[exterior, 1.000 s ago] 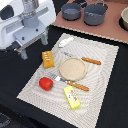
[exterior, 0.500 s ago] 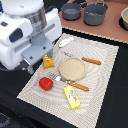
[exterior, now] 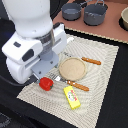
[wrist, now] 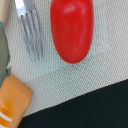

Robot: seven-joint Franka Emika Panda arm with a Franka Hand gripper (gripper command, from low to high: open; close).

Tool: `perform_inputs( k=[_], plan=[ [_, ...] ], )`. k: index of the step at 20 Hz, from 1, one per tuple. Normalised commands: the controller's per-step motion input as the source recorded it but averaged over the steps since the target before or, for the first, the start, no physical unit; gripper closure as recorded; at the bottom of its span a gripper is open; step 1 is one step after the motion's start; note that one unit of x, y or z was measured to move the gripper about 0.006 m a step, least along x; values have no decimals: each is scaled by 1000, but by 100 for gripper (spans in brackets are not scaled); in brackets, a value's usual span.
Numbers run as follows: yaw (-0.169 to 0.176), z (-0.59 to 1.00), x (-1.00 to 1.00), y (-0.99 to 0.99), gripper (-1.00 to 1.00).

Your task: Interact with the objects in diverse but meaningful ways.

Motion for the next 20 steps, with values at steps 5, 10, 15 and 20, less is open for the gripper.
perform_inputs(
  k=[5,10,15,20],
  plan=[
    [15,-283,16,-113,-100],
    [-29,155,547,-280,-100],
    [-19,26,382,-251,-100],
    [2,-209,186,-97,-100]
  ],
)
